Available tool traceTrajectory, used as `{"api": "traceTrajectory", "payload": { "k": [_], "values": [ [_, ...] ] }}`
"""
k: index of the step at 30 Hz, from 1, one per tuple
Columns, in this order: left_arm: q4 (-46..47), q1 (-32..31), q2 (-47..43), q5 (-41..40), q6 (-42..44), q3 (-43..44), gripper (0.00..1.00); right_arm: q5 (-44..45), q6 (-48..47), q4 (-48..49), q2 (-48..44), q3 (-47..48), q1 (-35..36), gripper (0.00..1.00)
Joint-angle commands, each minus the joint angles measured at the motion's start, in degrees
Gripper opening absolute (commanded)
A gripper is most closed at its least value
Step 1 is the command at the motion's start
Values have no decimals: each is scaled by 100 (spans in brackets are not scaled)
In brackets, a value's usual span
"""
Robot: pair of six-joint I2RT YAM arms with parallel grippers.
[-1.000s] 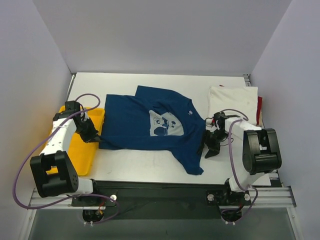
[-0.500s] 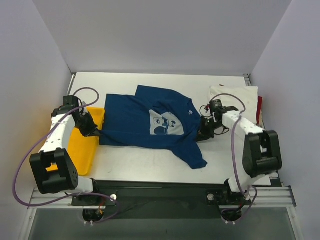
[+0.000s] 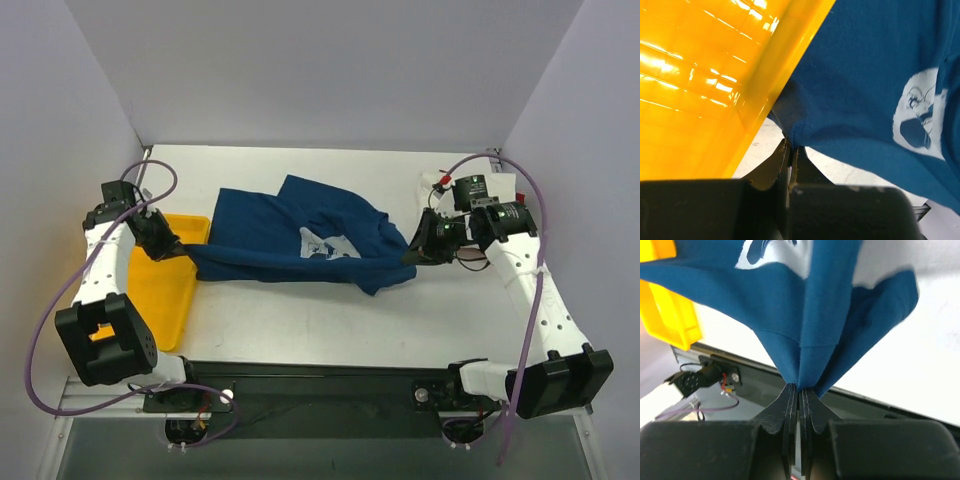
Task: Fold and stack the t-shirts
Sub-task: Flatten out the tshirt
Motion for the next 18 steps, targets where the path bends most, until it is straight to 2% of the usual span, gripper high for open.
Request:
{"api": "traceTrajectory", "payload": {
  "k": [1, 5, 9, 10, 11, 12, 14, 17, 18],
  "values": [
    [139, 176, 58, 190, 132, 340, 0, -212, -122, -937, -235, 490, 22, 0],
    [227, 185, 137, 252, 132, 367, 0, -38, -262, -859, 185, 692, -22, 0],
    [402, 185, 452, 436, 89, 323, 0, 375, -456, -236, 1465, 903, -180, 0],
    [446, 176, 514, 471, 88, 314, 0, 533, -482, -69, 1731, 947, -215, 6],
    [481, 185, 576, 498, 80, 305, 0, 665, -474, 142, 2003, 1104, -250, 32],
    [534, 168, 646, 533, 88, 253, 0, 762, -491, 248, 2502, 1175, -294, 44],
    [648, 159, 717, 638, 132, 217, 0, 912, -535, 319, 2901, 1333, -312, 60],
    [614, 63, 823, 735, 185, 209, 0, 886, -483, 477, 2982, 898, -312, 72],
    [622, 27, 814, 718, 194, 191, 0, 895, -465, 539, 2764, 686, -312, 73]
  ]
}}
